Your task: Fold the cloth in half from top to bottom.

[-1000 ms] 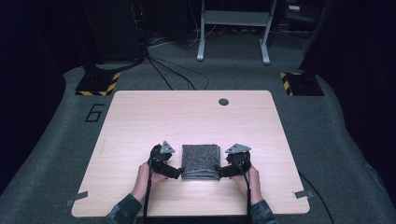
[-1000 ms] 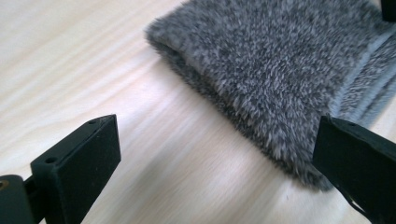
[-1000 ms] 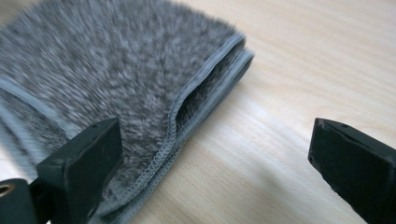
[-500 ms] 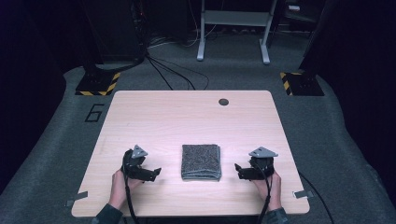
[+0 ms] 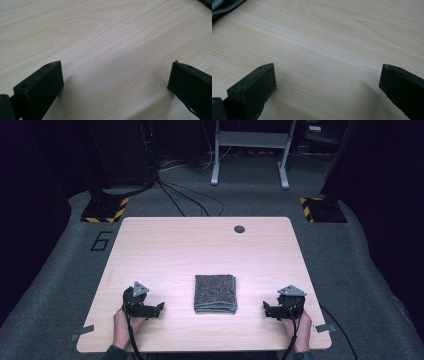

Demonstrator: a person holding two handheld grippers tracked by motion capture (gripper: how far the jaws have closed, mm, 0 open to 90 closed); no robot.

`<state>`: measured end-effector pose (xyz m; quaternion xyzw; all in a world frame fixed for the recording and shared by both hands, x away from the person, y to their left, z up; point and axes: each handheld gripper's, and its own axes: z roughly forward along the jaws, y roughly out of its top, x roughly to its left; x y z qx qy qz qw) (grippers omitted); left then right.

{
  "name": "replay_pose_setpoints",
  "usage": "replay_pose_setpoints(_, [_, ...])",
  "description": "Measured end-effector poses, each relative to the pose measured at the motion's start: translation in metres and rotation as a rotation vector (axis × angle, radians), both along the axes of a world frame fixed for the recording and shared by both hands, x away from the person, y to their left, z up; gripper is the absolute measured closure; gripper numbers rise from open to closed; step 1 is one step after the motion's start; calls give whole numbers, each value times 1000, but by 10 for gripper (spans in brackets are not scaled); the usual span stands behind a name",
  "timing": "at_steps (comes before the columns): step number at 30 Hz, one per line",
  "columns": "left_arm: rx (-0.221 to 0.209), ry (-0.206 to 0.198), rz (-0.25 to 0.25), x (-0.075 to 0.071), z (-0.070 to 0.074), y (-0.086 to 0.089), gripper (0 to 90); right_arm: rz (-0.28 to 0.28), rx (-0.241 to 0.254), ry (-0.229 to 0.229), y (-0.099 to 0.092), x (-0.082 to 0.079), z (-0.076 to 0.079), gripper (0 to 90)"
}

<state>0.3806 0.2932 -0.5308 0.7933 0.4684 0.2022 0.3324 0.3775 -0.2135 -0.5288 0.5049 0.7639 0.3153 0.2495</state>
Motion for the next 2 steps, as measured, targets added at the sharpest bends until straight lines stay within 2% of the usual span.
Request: replay_pose_setpoints(2, [-3,4,11,0,0,0,0,6,26,21,-2,2,0,3])
